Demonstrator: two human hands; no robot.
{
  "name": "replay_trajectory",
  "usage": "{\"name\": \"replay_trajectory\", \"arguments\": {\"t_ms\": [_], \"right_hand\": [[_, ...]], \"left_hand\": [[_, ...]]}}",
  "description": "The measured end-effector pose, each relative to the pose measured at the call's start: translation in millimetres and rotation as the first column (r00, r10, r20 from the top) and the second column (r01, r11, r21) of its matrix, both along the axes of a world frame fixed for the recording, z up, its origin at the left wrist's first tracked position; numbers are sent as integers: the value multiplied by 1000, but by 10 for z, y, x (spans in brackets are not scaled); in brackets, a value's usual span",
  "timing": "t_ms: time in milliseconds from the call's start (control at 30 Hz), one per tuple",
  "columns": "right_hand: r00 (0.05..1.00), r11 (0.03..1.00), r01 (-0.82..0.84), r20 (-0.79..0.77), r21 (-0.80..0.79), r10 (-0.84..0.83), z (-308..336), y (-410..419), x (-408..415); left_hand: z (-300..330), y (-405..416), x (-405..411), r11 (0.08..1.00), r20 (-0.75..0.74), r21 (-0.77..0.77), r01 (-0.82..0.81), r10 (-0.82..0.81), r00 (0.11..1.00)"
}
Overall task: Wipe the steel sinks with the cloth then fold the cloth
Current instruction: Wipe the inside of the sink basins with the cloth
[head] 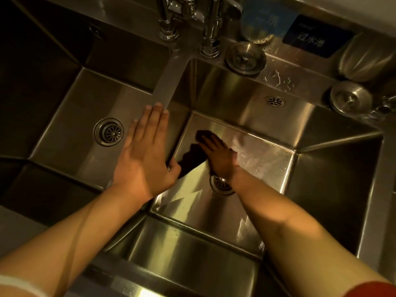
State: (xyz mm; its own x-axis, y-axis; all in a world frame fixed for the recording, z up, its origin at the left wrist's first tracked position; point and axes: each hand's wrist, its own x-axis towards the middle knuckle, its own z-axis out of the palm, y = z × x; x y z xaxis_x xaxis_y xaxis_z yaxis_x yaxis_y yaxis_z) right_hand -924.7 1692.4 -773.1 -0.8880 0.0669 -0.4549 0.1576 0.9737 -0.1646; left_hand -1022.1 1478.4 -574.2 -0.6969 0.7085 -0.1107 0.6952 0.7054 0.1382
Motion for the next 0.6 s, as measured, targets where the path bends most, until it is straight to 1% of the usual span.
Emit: {"name": "replay_trajectory", "arguments": {"t_ms": [67,133,167,233,300,367,400,500,533,567,600], "right_hand": [[988,988,152,8,-19,-152,66,261,113],[917,916,399,28,-42,-399,116,451,331],[881,881,472,44,-34,-471,127,519,462],[853,855,519,63,-1,-518,108,577,766],[785,788,615,82,22,-614,87,553,1096],[744,743,663,35,87,-668,81,416,1438],[736,734,675,2,75,-677,81,318,1594],[695,695,710,-48,-109,-718,89,49,1894],[665,668,727,-77,-163,-743,96,-18,1924],[611,619,750,-114,-231,-783,100,-65,1923],[520,537,782,-144,-317,-842,119,-101,1880]], "left_hand": [[3,3,1,1000,-5,4,0,0,1000],[5,5,-4,1000,-18,-12,11,-11,1000],[5,5,-8,1000,-22,-24,16,-16,1000],[5,3,-14,999,-25,-39,21,-22,999],[12,7,-12,999,-23,-37,19,-20,1000],[18,15,-8,1000,-18,-22,15,-15,1000],[20,18,-6,1000,-18,-19,15,-15,1000],[23,15,-6,999,-24,-47,21,-22,999],[23,14,-10,998,-29,-58,24,-25,999],[24,15,-11,998,-32,-65,25,-27,999],[25,16,-12,997,-30,-66,25,-27,999]]}}
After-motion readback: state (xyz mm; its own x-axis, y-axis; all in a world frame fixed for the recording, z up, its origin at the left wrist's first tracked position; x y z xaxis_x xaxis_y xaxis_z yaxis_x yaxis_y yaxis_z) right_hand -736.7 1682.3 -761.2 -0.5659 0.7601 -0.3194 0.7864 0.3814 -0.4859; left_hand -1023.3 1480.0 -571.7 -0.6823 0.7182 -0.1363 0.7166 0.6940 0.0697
